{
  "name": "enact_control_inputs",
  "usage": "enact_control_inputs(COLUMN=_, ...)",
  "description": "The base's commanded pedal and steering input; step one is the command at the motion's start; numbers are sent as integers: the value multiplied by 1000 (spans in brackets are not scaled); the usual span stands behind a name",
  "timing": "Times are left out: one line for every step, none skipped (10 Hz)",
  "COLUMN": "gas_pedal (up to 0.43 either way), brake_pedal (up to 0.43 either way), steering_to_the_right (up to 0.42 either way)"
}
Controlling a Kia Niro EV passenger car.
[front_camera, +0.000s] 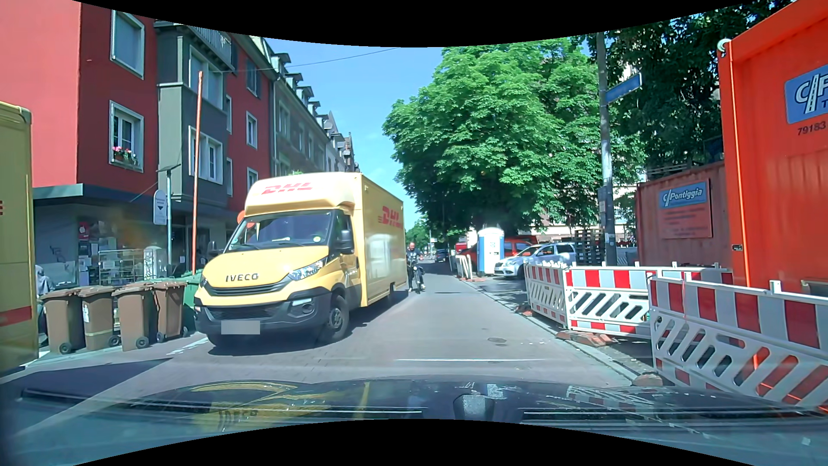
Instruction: Follow the waypoints while adhering to traffic rules and regulations
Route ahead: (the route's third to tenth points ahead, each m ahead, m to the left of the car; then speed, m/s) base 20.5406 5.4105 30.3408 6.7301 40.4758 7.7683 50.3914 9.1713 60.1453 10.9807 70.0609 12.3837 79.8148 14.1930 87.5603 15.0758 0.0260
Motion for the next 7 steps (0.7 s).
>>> enact_control_inputs(gas_pedal=0, brake_pedal=220, steering_to_the_right=307)
enact_control_inputs(gas_pedal=0, brake_pedal=220, steering_to_the_right=307)
enact_control_inputs(gas_pedal=0, brake_pedal=220, steering_to_the_right=308)
enact_control_inputs(gas_pedal=0, brake_pedal=220, steering_to_the_right=308)
enact_control_inputs(gas_pedal=0, brake_pedal=220, steering_to_the_right=308)
enact_control_inputs(gas_pedal=0, brake_pedal=220, steering_to_the_right=308)
enact_control_inputs(gas_pedal=0, brake_pedal=220, steering_to_the_right=308)
